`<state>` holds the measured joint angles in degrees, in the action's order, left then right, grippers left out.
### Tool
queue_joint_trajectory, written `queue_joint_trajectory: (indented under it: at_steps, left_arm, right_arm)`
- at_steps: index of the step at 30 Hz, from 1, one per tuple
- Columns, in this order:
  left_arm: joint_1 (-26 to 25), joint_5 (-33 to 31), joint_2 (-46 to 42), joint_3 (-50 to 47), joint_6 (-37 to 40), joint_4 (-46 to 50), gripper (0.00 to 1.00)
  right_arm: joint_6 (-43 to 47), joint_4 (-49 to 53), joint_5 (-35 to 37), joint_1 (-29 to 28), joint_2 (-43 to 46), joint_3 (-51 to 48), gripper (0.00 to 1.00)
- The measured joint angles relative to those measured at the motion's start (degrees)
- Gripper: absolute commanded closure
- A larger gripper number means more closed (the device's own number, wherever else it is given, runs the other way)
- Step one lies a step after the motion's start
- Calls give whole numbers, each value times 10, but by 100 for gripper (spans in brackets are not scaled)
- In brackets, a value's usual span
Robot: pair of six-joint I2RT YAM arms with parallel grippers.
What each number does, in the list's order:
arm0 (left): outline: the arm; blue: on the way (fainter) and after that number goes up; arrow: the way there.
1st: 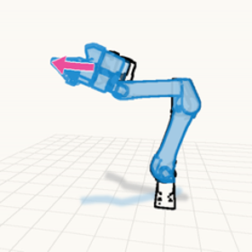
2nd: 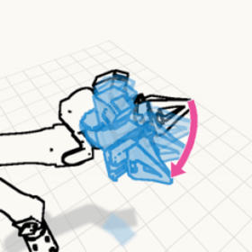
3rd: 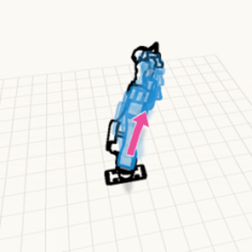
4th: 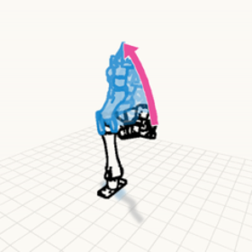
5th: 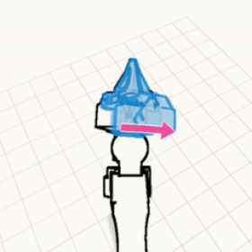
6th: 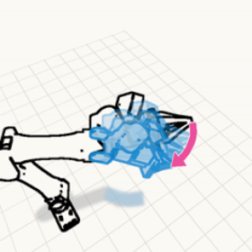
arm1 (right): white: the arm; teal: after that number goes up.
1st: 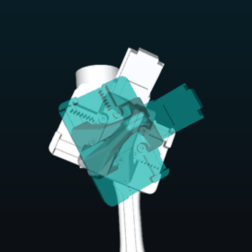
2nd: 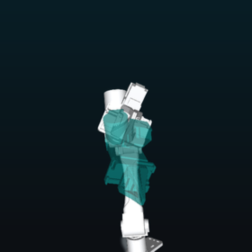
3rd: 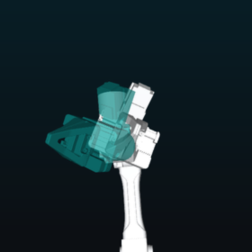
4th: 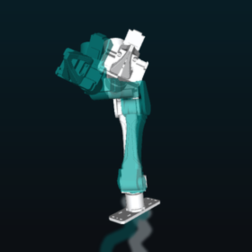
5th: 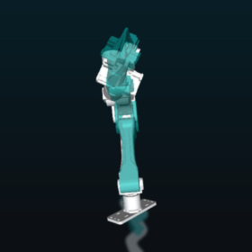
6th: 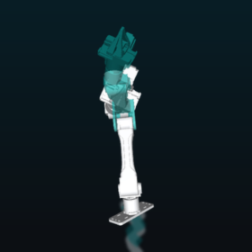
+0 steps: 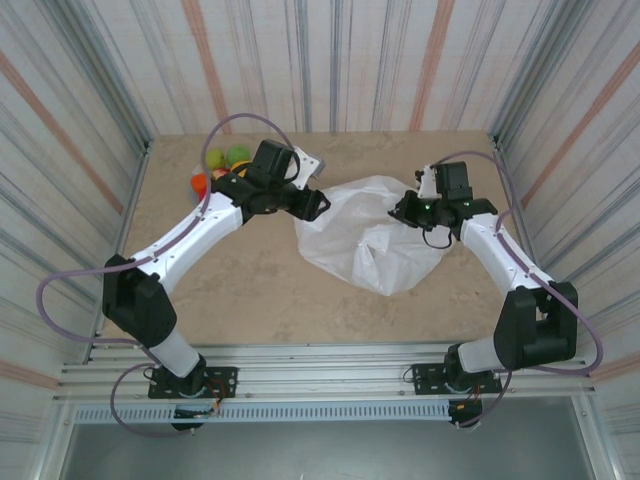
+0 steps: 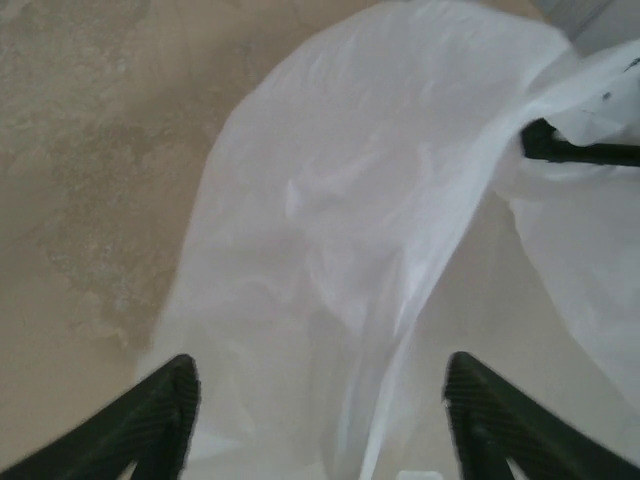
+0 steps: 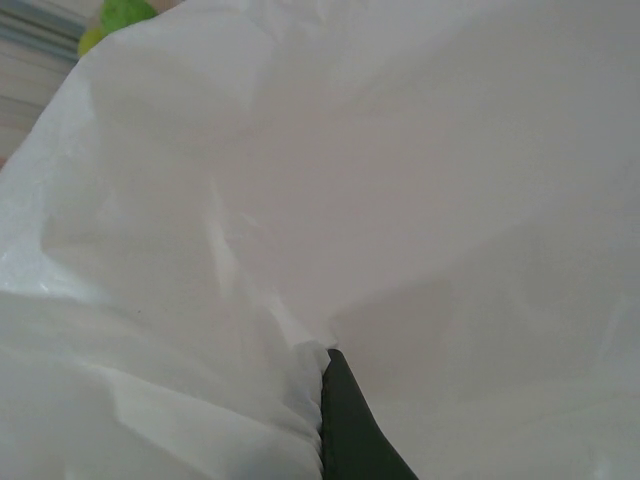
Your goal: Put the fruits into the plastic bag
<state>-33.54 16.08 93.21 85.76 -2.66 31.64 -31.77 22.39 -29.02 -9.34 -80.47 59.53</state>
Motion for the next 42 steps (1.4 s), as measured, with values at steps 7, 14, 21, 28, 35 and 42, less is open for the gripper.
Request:
queue_joint_trajectory:
  at_steps: [7, 14, 21, 28, 35, 42]
  left_arm:
    - [33, 46, -54, -12, -19, -18, 5]
    - [144, 69, -113, -57, -92, -61, 10]
    - [264, 12, -92, -99, -126, -50, 9]
    - [289, -43, -14, -56, -119, -14, 13]
    - [273, -80, 67, -14, -111, 16, 17]
    - [195, -161, 134, 59, -76, 39, 18]
  right_arm:
    - [-115, -76, 5, -8, 9, -41, 100]
    - [-181, -123, 14, -23, 30, -53, 100]
    - [-199, -147, 26, -23, 33, -54, 100]
    - [-195, -165, 17, -23, -1, -52, 100]
    - [-170, -166, 4, -21, -17, -44, 100]
    - [-157, -169, -13, -12, -28, -38, 100]
